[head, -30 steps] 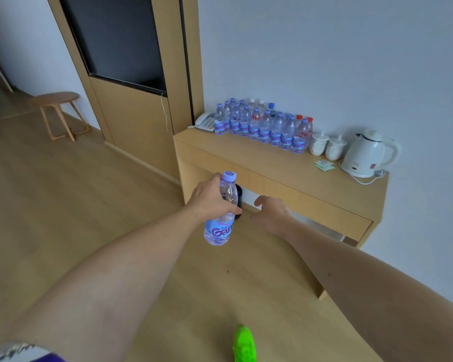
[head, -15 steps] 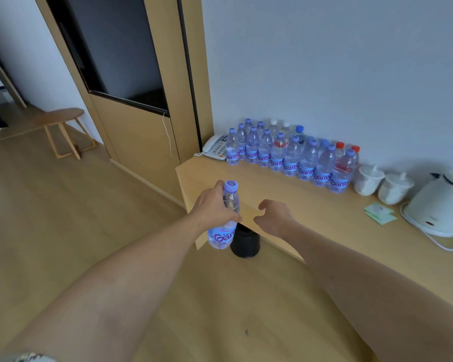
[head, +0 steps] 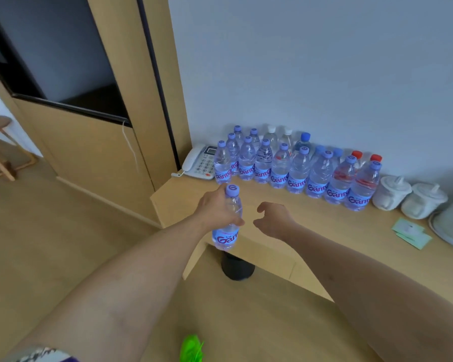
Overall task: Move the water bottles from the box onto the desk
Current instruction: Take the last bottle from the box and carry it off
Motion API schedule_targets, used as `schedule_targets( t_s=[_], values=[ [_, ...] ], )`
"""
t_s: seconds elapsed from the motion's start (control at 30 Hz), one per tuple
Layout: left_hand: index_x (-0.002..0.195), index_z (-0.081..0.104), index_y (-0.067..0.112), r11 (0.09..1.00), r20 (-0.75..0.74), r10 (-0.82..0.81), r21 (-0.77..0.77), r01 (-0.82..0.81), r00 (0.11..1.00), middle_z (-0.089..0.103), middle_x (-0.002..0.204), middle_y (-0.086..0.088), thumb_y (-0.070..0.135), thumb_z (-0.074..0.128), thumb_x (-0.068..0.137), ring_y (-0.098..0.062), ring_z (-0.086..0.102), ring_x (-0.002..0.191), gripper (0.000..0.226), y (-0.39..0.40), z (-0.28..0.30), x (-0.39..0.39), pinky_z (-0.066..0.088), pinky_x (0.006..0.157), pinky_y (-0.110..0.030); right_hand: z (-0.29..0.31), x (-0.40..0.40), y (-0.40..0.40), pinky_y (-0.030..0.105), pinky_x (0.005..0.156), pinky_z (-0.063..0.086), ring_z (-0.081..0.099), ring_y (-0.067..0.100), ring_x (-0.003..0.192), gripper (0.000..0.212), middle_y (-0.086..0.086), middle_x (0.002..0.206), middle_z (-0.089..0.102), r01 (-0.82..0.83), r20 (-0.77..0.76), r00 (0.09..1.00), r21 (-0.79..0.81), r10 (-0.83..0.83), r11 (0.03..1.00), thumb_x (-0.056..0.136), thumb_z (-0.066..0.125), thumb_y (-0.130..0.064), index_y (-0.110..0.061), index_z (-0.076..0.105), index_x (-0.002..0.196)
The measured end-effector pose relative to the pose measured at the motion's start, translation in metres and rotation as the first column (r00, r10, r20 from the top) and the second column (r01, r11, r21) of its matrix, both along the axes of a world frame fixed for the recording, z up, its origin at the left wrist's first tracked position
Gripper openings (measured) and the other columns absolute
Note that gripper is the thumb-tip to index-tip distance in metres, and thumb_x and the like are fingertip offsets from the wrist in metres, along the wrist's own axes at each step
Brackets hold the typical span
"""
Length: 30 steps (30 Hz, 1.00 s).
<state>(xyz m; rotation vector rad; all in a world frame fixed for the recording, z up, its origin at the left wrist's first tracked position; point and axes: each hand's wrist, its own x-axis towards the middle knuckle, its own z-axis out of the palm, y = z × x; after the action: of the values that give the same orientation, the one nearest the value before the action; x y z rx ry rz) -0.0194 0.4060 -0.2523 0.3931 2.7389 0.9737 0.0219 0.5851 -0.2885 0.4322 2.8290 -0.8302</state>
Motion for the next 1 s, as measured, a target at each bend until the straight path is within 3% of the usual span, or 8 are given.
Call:
schedule_targets(
  t_s=[0.2,0.3,0.5,0.6,0.77,0.9,1.0],
  values=[
    [0.114,0.056,0.031,0.982,-0.011,-0.158,-0.105,0.155,0.987,0.063,0.114,0.008,0.046,0.097,0.052,-0.019,0.061,0.105,0.076,-0.012,-0.002,-0.096,0.054,0.093,-0.036,-0.008,-0.064,-0.02,0.031,0.094,0.047,0.05,0.028,0.129,0.049,0.011,0.139,0.055,0.152,0.043,0.987,0.019,-0.153,0.988,0.093,0.063,-0.025,-0.014,0.054,0.139],
    [0.108,0.057,0.03,0.965,0.002,-0.228,-0.132,0.226,0.974,0.062,0.107,0.009,0.048,0.096,0.052,-0.02,0.061,0.101,0.071,-0.016,-0.004,-0.132,0.053,0.086,-0.032,-0.012,-0.089,-0.032,0.031,0.093,0.048,0.053,0.028,0.125,0.049,0.011,0.138,0.056,0.206,0.045,0.978,0.003,-0.206,0.979,0.092,0.064,-0.025,-0.014,0.055,0.138],
    [0.108,0.057,0.035,0.944,0.053,-0.314,-0.089,0.317,0.948,0.065,0.107,0.009,0.04,0.096,0.054,-0.021,0.063,0.103,0.066,-0.006,-0.017,-0.185,0.054,0.089,-0.033,-0.022,-0.126,-0.028,0.035,0.091,0.054,0.062,0.03,0.113,0.048,0.012,0.134,0.057,0.286,0.081,0.955,0.007,-0.286,0.958,0.091,0.065,-0.025,-0.016,0.057,0.137],
    [0.11,0.059,0.029,0.923,0.051,-0.366,-0.106,0.369,0.929,0.067,0.109,0.005,0.034,0.095,0.056,-0.023,0.064,0.103,0.065,0.009,-0.025,-0.204,0.055,0.091,-0.037,-0.027,-0.145,-0.018,0.035,0.092,0.053,0.06,0.028,0.116,0.048,0.011,0.135,0.056,0.308,0.084,0.948,0.016,-0.308,0.951,0.09,0.066,-0.026,-0.017,0.057,0.137],
    [0.095,0.058,0.021,0.914,0.036,-0.393,-0.101,0.394,0.919,0.065,0.102,0.001,0.026,0.097,0.053,-0.024,0.064,0.096,0.058,0.033,-0.038,-0.234,0.056,0.082,-0.037,-0.037,-0.175,0.006,0.033,0.091,0.047,0.055,0.028,0.123,0.049,0.012,0.137,0.056,0.309,0.09,0.946,0.031,-0.311,0.95,0.091,0.065,-0.026,-0.016,0.056,0.138],
    [0.096,0.061,0.018,0.882,-0.007,-0.447,-0.171,0.439,0.895,0.054,0.11,-0.001,0.028,0.098,0.049,-0.025,0.06,0.096,0.061,0.05,-0.04,-0.255,0.052,0.078,-0.035,-0.042,-0.194,0.02,0.034,0.09,0.046,0.054,0.029,0.124,0.048,0.009,0.136,0.057,0.307,0.074,0.948,0.036,-0.309,0.951,0.091,0.066,-0.025,-0.014,0.057,0.136],
    [0.095,0.054,0.019,0.859,-0.044,-0.482,-0.221,0.462,0.875,0.054,0.102,0.003,0.027,0.099,0.05,-0.024,0.057,0.089,0.064,0.061,-0.037,-0.268,0.043,0.068,-0.032,-0.044,-0.207,0.029,0.033,0.084,0.046,0.056,0.029,0.12,0.048,0.008,0.134,0.059,0.314,0.079,0.946,0.03,-0.316,0.949,0.09,0.065,-0.026,-0.015,0.057,0.136]
  ],
)
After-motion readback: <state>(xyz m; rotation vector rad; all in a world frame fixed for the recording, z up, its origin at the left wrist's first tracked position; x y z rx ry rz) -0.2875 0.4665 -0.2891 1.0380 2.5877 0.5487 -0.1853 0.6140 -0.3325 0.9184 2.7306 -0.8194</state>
